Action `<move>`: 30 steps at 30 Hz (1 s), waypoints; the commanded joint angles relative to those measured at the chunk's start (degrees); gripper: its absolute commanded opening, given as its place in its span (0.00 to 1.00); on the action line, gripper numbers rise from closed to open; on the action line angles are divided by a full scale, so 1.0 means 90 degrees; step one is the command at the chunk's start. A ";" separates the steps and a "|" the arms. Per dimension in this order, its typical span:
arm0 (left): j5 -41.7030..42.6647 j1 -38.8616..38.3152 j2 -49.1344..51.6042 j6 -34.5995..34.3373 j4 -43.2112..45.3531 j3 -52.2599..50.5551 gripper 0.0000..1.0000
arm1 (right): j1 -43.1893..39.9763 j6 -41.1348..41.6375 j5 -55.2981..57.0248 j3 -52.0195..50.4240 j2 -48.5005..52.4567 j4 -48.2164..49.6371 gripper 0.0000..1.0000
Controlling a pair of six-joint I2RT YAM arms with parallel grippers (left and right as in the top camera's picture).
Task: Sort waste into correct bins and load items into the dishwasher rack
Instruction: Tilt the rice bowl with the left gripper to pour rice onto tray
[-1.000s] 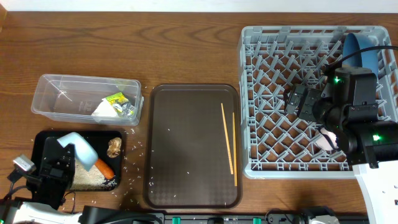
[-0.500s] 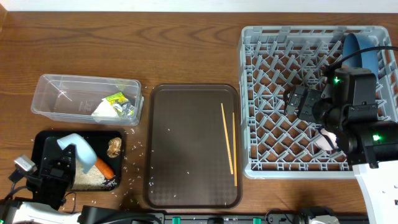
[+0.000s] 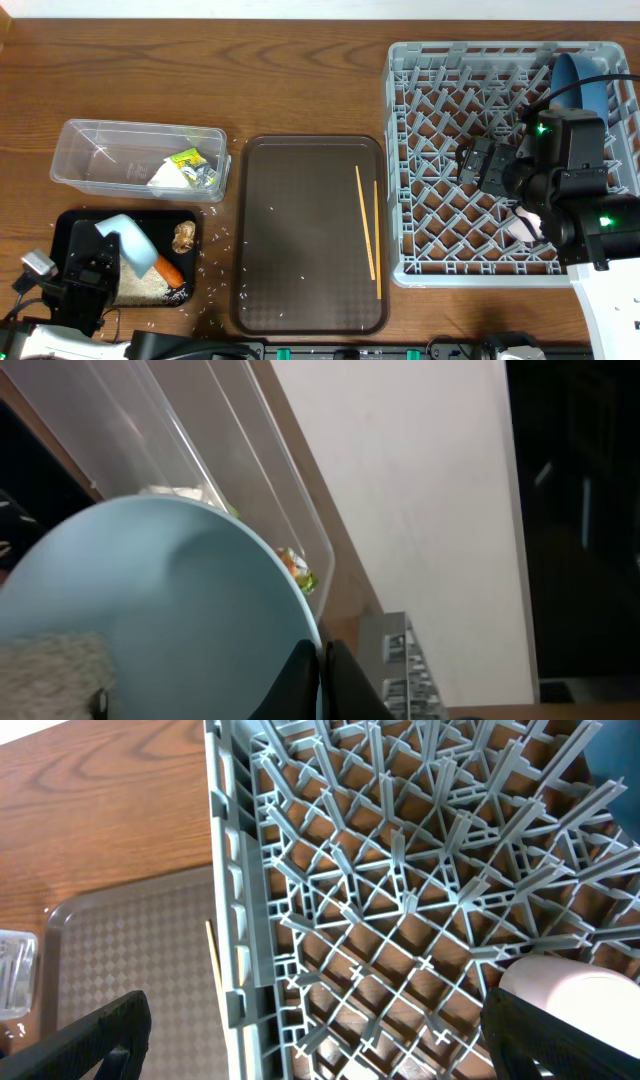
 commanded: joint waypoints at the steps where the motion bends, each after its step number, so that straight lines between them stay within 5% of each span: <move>1: 0.0148 -0.0012 0.0005 -0.0165 -0.0107 -0.0015 0.06 | -0.0024 -0.0034 -0.0024 0.0027 -0.0066 0.0010 0.99; 5: 0.0005 -0.0012 0.0007 -0.0498 0.0056 -0.0015 0.06 | -0.0024 -0.0034 -0.0027 0.0027 -0.0066 0.0012 0.99; 13: -0.0143 -0.0012 0.0002 -0.0005 0.0032 -0.0015 0.06 | -0.0024 -0.0034 -0.0024 0.0027 -0.0066 0.0019 0.99; 21: 0.0138 -0.0012 0.0027 -0.0610 0.0117 -0.0015 0.06 | -0.0024 -0.0034 -0.0024 0.0027 -0.0066 0.0022 0.99; 23: 0.0340 -0.0012 -0.0012 0.0425 0.0119 -0.0015 0.06 | -0.0024 -0.0034 -0.0027 0.0027 -0.0066 -0.0007 0.99; 26: 0.0019 -0.0012 0.0075 -0.0386 0.0192 -0.0015 0.06 | -0.0024 -0.0034 -0.0027 0.0027 -0.0066 0.0019 0.99; 30: 0.0017 -0.0012 0.0058 0.0401 0.0007 -0.0015 0.06 | -0.0024 -0.0032 -0.0027 0.0027 -0.0066 0.0005 0.99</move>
